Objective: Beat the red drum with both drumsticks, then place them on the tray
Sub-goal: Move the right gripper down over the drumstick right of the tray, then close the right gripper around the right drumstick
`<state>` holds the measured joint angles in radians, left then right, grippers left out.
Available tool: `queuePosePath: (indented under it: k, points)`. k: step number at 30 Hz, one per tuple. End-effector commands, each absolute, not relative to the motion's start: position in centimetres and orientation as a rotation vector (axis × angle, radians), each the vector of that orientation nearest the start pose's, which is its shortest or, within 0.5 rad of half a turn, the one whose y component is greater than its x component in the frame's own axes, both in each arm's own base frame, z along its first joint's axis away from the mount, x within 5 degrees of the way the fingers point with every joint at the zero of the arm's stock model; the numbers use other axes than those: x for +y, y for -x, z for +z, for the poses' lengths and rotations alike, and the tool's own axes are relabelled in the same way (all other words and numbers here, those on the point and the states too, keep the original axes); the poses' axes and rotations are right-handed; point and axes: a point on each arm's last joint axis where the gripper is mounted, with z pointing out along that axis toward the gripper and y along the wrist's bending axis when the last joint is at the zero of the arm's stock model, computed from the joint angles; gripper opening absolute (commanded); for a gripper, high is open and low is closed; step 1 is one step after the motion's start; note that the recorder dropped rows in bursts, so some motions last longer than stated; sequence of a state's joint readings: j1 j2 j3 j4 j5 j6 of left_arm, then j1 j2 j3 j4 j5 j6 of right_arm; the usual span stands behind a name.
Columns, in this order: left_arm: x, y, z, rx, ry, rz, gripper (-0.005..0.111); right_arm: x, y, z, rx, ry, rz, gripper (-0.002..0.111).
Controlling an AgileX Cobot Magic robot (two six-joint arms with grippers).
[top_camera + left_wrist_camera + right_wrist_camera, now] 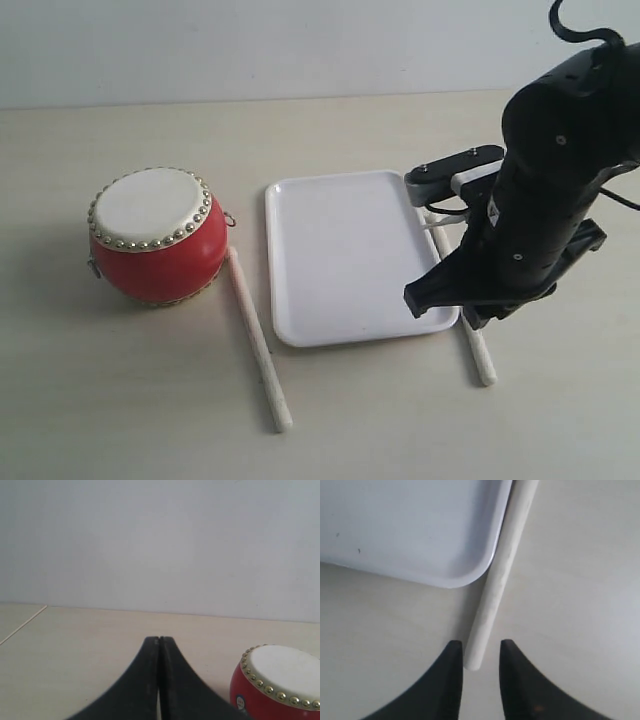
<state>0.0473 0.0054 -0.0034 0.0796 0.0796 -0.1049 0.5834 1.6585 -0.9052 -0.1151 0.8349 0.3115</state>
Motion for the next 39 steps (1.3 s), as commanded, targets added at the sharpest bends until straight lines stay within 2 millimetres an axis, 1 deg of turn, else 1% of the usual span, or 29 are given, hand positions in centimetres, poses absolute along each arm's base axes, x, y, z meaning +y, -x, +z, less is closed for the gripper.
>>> queuePosePath:
  k: [1, 4, 7, 11, 13, 16, 21, 31, 39]
  points:
    - [0.3, -5.6, 20.6, 1.562, 0.073, 0.015, 0.0, 15.4, -24.4, 16.8, 2.966, 0.51, -0.042, 0.027]
    - [0.3, -5.6, 20.6, 1.562, 0.071, 0.016, 0.0, 15.1, -24.6, 16.1, 2.983, 0.514, -0.106, 0.029]
    - [0.3, -5.6, 20.6, 1.562, 0.071, 0.016, 0.0, 14.6, -25.0, 15.5, 2.981, 0.491, -0.212, 0.034]
    - [0.3, -5.6, 20.6, 1.562, 0.071, 0.016, 0.0, 14.4, -25.3, 14.7, 2.967, 0.484, -0.283, 0.041]
    - [0.3, -5.6, 20.6, 1.562, 0.073, 0.015, 0.0, 14.5, -25.5, 14.4, 2.964, 0.49, -0.283, 0.043]
    - [0.3, -5.6, 20.6, 1.562, 0.073, 0.015, 0.0, 14.4, -25.1, 14.0, 2.983, 0.482, -0.271, 0.044]
    - [0.3, -5.6, 20.6, 1.562, 0.073, 0.015, 0.0, 14.3, -24.6, 13.1, 2.969, 0.483, -0.217, 0.044]
    - [0.3, -5.6, 20.6, 1.562, 0.071, 0.016, 0.0, 14.7, -24.4, 13.0, 2.985, 0.42, -0.137, 0.044]
    - [0.3, -5.6, 20.6, 1.562, 0.072, 0.015, 0.0, 14.7, -24.4, 13.0, 2.988, 0.387, -0.13, 0.044]
